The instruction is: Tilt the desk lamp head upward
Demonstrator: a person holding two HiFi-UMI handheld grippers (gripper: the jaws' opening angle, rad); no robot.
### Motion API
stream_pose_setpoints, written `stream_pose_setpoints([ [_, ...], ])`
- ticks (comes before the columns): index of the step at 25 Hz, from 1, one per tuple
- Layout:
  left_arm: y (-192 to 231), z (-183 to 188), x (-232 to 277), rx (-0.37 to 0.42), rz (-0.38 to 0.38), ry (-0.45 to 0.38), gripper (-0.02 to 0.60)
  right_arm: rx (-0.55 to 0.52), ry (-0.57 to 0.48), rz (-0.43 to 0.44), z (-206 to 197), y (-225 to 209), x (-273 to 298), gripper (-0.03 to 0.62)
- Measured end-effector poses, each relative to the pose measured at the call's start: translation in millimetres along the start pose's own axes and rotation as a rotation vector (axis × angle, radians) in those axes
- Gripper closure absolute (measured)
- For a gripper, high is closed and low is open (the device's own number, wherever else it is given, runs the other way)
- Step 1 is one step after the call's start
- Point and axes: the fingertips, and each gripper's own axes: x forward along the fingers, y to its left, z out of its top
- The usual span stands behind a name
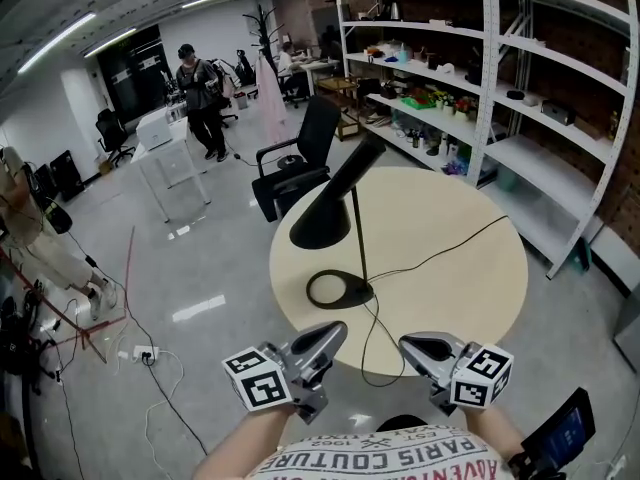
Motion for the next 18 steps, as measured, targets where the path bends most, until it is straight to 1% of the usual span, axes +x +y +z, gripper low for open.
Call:
stream_pose_setpoints([
  [2,9.3,0.2,4.5,-0.010,0.007,-0.007,0.580,-0.005,0.002,-0.002,0.5,-10.2,4.5,0.588],
  [7,39.2,4.1,11.8,-0.069,0.038,-0.031,0.580,-0.035,0.043,0.006,-1.2,-35.9,24.4,0.588],
  [9,54.0,5.1,16.4,-0.087,0.052,-0.028,0.580,-0.024,0.042,0.005,1.9,-52.0,34.0,0.588],
  [12,80.3,7.3,20.8,-0.130,0.080,-0.038,0.580,0.023,0.025,0.009,7.5,-78.0,52.2,0.586],
  [14,98.2,10.5,21.2,-0.168,0.101,-0.049,0.580,0.022,0.034,0.010,7.4,-91.7,67.2,0.586],
  [16,114.8,15.2,23.7,-0.190,0.122,-0.056,0.580,0.013,0.045,0.016,11.0,-104.4,82.7,0.586],
  [17,121.7,17.4,25.3,-0.196,0.132,-0.059,0.580,0.006,0.051,0.021,13.5,-110.2,90.2,0.564],
  [18,127.4,19.2,26.7,-0.200,0.139,-0.060,0.580,-0.008,0.060,0.024,15.5,-115.5,97.6,0.560],
])
